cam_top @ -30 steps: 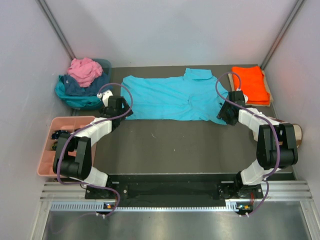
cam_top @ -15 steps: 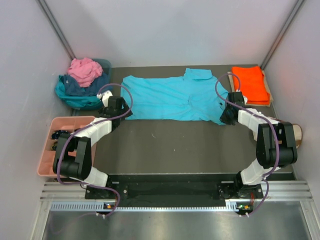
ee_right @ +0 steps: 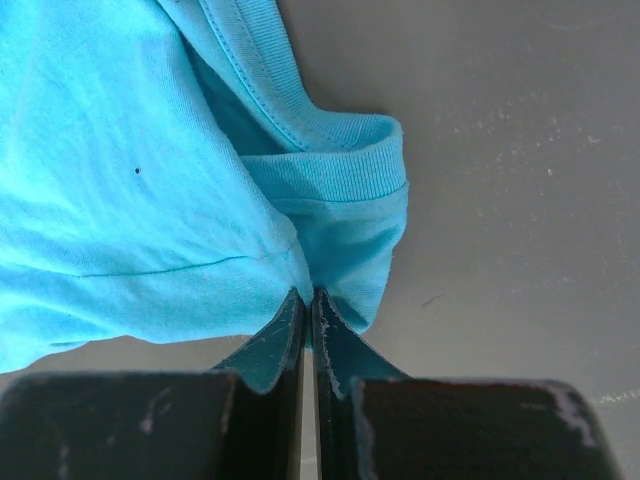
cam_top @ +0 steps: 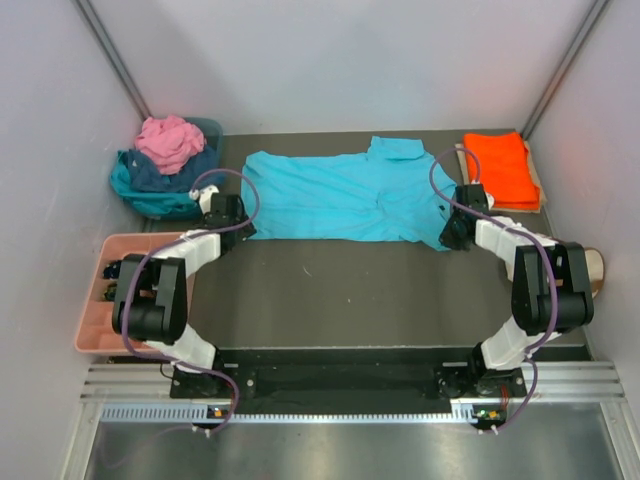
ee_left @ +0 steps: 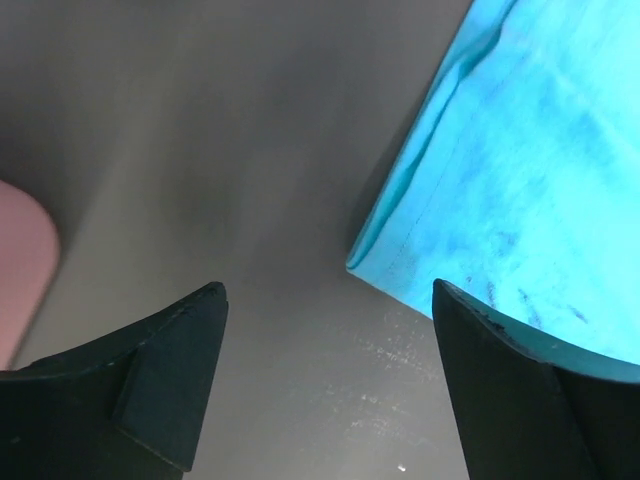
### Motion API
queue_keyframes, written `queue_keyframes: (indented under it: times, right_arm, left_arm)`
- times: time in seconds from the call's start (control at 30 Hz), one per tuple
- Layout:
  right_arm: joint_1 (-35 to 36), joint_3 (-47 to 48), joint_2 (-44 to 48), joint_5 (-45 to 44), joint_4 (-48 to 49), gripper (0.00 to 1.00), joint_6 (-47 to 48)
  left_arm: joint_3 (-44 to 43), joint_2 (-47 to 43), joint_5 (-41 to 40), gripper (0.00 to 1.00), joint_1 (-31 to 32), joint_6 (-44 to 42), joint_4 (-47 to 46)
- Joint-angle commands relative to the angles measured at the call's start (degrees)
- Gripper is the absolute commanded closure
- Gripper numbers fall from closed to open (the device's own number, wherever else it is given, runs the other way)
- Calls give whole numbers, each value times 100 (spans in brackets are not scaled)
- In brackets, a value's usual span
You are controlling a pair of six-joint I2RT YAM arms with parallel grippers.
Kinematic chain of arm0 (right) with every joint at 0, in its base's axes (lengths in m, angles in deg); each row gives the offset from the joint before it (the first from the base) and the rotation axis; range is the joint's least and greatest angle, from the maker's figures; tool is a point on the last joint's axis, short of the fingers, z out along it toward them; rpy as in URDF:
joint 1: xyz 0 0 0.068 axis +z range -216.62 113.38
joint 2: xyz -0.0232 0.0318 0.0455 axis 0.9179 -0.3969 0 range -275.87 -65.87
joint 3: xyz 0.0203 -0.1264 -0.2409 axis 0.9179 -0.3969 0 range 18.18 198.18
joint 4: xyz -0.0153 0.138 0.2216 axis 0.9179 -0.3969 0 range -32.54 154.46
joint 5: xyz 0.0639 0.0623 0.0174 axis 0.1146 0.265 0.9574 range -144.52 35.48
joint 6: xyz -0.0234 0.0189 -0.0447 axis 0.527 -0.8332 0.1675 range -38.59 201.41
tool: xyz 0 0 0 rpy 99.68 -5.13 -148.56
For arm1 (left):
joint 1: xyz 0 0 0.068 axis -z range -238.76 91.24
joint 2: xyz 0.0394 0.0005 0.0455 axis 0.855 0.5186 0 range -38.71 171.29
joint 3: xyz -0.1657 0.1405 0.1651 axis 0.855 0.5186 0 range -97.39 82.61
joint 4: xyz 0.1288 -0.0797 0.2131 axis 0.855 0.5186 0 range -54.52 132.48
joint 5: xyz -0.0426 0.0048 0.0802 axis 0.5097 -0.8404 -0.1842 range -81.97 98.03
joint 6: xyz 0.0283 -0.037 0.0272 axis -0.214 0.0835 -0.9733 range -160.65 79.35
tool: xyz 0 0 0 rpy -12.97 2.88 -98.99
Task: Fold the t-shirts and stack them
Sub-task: Fold the tshirt
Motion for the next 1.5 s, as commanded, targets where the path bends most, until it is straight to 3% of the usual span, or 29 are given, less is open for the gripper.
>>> queue_keyframes:
  times: [0.0,0.37,0.6,0.7,0.8,0.83,0.87,1.13,1.47]
  right_arm:
    - [-34,77,-50,38,139,100,-3]
    - [-43,103,-41,38,104,100,6]
    - [-34,112,-41,11,77,100,15]
    - [-43,103,-50,11,77,100,15]
    - [-43,103,-50,11,77,100,6]
    - [-34,103,-50,20,69,100,6]
    - [-34,95,-41,37,69,100,6]
    - [-43,33,178,-173,-326,100,-117]
    - [-34,-292,1083,-507,-1135,100,-372]
  left_arm:
    - [-273,308,373,14,-9,69,-272]
    - [-475,756,593,17,-9,183,-492]
    - [-563,801,637,33,-9,183,-343]
    - [-528,722,716,49,-9,183,-273]
    - [-466,625,777,72,-9,183,-237]
    - [-370,581,786,83,-9,192,-255]
    - [-335,546,786,100,-9,183,-264]
    - [-44,-25,734,100,-9,104,-62]
    - [386,-764,470,100,-9,8,597]
